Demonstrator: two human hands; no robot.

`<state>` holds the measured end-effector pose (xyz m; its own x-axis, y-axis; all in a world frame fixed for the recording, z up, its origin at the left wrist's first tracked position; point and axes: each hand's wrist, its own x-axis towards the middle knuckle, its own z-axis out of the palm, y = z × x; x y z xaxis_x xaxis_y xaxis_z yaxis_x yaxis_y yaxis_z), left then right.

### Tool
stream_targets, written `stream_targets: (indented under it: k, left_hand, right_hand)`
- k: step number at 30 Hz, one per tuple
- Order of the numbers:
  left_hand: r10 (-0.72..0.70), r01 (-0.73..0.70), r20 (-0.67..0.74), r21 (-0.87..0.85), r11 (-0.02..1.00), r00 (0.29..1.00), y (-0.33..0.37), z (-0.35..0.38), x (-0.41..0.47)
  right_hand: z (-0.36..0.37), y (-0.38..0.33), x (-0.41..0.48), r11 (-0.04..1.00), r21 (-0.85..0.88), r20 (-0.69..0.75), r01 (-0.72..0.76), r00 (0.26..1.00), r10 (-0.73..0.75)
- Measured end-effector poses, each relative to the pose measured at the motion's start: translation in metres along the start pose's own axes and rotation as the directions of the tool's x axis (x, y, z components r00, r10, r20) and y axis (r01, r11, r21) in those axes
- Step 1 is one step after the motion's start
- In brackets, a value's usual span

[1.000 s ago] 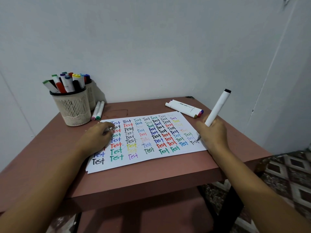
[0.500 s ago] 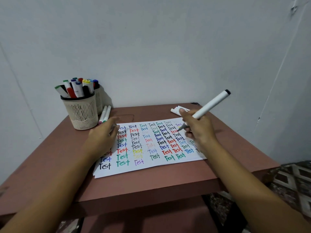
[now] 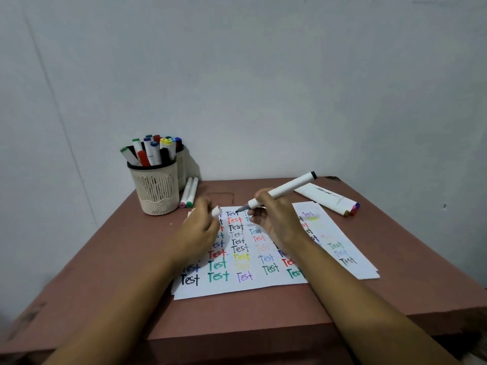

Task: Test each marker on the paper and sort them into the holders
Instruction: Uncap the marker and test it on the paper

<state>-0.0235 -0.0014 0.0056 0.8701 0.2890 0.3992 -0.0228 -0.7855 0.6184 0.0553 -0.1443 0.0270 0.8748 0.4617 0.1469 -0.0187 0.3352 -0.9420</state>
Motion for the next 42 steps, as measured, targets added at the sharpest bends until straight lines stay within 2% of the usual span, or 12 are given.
stream_targets:
  k: [3,7,11,16,21,29,42]
  left_hand:
    - [0.078,-0.079,0.028,0.041,0.996,0.997,-0.001,0.000,0.003]
    - [0.112,-0.114,0.027,0.102,0.988,0.993,-0.004,0.000,0.005]
    - [0.139,-0.141,0.031,0.080,0.987,0.990,-0.006,0.002,0.005]
    - [0.246,-0.246,0.013,0.019,0.969,0.969,-0.007,0.004,0.004]
    - [0.210,-0.209,-0.025,0.012,0.978,0.977,-0.009,0.003,0.005]
    - [0.351,-0.345,-0.053,0.098,0.934,0.935,-0.002,0.002,0.001]
    - [0.398,-0.389,-0.110,0.094,0.917,0.911,-0.002,0.015,-0.001]
  right_hand:
    - [0.002,0.003,0.003,0.999,0.035,0.050,-0.002,0.999,0.000]
    - [0.004,0.004,0.007,0.999,0.044,0.054,0.000,0.999,-0.002]
    - [0.005,0.007,0.008,0.999,0.033,0.080,-0.010,0.997,0.007]
    - [0.004,0.011,0.006,1.000,-0.021,0.141,-0.020,0.990,0.022]
    - [0.001,0.013,0.007,0.998,-0.054,0.136,-0.043,0.989,0.051]
    - [0.003,0.010,0.005,0.996,0.007,0.193,-0.093,0.977,0.090]
    - [-0.001,0.014,0.007,0.985,0.041,0.229,-0.170,0.961,0.157]
